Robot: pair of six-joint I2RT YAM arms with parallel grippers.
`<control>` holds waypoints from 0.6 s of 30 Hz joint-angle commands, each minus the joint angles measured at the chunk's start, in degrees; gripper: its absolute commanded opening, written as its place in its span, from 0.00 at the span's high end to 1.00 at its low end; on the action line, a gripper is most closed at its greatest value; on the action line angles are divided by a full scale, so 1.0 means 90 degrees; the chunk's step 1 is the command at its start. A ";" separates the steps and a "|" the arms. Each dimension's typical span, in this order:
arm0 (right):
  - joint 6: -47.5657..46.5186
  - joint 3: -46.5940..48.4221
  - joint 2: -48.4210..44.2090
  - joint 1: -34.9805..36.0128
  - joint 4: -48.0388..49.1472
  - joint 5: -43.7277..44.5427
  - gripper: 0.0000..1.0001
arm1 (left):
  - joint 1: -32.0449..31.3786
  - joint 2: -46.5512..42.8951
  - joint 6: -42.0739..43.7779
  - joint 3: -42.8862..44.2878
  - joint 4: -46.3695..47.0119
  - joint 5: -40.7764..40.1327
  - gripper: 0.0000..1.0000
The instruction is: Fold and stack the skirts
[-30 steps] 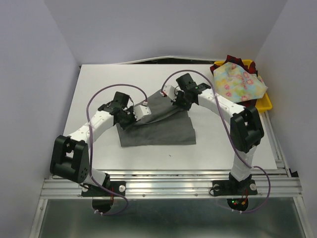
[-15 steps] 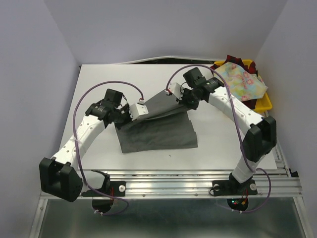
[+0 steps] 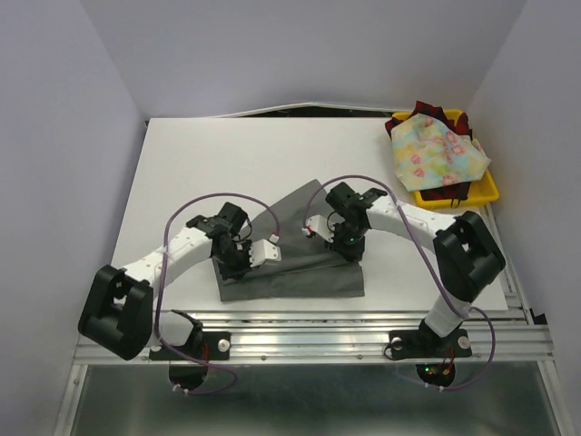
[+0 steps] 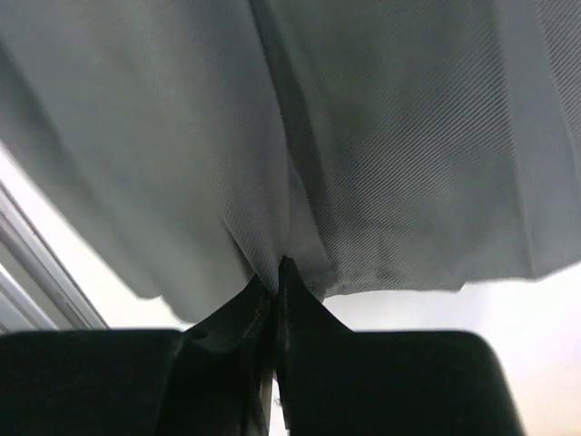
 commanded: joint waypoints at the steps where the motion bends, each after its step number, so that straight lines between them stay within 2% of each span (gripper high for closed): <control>1: 0.0492 -0.0004 0.0382 -0.0011 0.0922 0.0396 0.97 | -0.0214 0.0528 -0.0387 -0.0259 0.0461 -0.0117 1.00; 3: 0.0669 0.0181 0.0858 -0.0011 0.1284 0.0729 0.99 | -0.0214 0.0918 -0.0621 -0.0152 0.0666 -0.0166 1.00; 6: 0.0864 0.1144 0.1668 -0.0079 0.1373 0.1198 0.99 | -0.0205 0.1251 -0.0895 0.0024 0.0901 -0.0293 1.00; 7: 0.0855 0.1149 0.1672 -0.0167 0.1373 0.1267 0.99 | -0.0214 0.1339 -0.0896 0.0083 0.0931 -0.0303 1.00; 14: 0.0689 0.3870 0.3485 -0.0684 0.1431 0.1960 0.99 | -0.0166 0.2110 -0.1958 0.0405 0.1399 -0.0440 1.00; 16: 0.0738 0.4973 0.3809 -0.0753 0.1451 0.2194 0.99 | -0.0166 0.2209 -0.2252 0.0581 0.1536 -0.0411 1.00; 18: 0.0777 0.6025 0.4179 -0.0821 0.1451 0.2360 0.94 | -0.0166 0.2248 -0.2622 0.0766 0.1595 -0.0323 1.00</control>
